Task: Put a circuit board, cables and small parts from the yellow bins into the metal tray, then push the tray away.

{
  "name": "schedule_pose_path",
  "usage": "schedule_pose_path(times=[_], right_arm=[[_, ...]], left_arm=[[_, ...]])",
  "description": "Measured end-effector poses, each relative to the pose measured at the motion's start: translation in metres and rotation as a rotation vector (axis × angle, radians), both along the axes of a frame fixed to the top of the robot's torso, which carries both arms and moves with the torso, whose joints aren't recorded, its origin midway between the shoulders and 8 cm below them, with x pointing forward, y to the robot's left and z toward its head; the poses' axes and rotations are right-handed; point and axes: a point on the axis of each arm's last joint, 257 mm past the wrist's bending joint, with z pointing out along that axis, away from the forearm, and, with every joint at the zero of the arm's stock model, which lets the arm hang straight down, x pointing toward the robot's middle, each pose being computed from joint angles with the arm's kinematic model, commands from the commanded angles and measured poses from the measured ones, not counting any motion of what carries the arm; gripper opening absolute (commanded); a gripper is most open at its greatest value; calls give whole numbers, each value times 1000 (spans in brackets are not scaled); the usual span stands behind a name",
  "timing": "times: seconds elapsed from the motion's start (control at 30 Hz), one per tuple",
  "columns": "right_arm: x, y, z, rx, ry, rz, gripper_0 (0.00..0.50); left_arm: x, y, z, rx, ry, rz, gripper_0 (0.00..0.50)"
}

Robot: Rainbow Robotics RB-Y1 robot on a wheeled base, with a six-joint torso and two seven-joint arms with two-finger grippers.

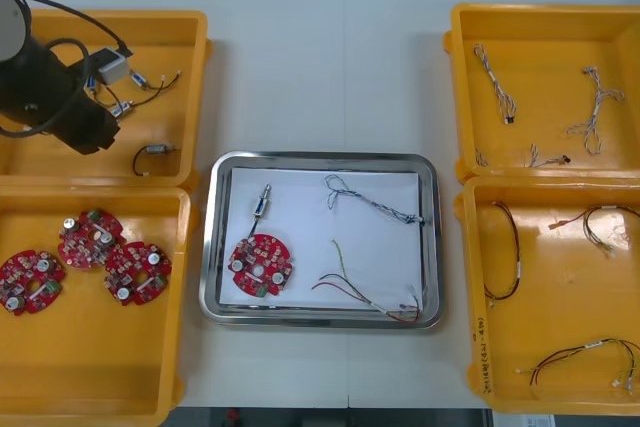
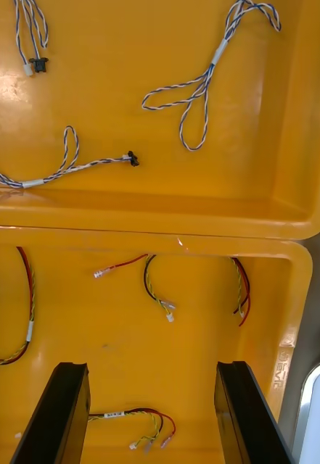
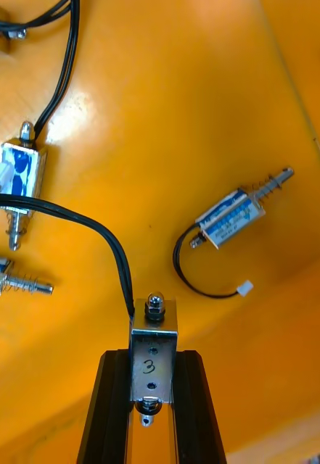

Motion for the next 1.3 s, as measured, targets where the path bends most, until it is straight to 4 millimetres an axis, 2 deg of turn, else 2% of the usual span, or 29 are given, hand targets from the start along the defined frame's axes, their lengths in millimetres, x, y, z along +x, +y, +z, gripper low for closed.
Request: schedule_pose_path(times=[0.2,0.4,0.5,0.6,0.77,1.1,1.3], right_arm=[[3,12,-3,28,-25,-25,500],[2,22,-6,28,-48,-18,500],[0,24,-9,30,-53,-23,500],[-2,27,-13,41,-51,-28,500],[-5,30,-17,40,-51,-26,500],[-9,31,-21,28,-63,-38,500],[-10,30,-21,21,-65,-44,500]], left_arm=[[-11,3,15,16,17,-3,0],[-25,-7,34,61,15,-31,0],[-33,-14,43,52,15,38,0],[-40,-25,50,0,14,179,0],[-39,-57,57,-115,-17,324,0],[-40,-131,67,-198,-48,207,0],[-41,-173,67,-235,-31,279,0]])
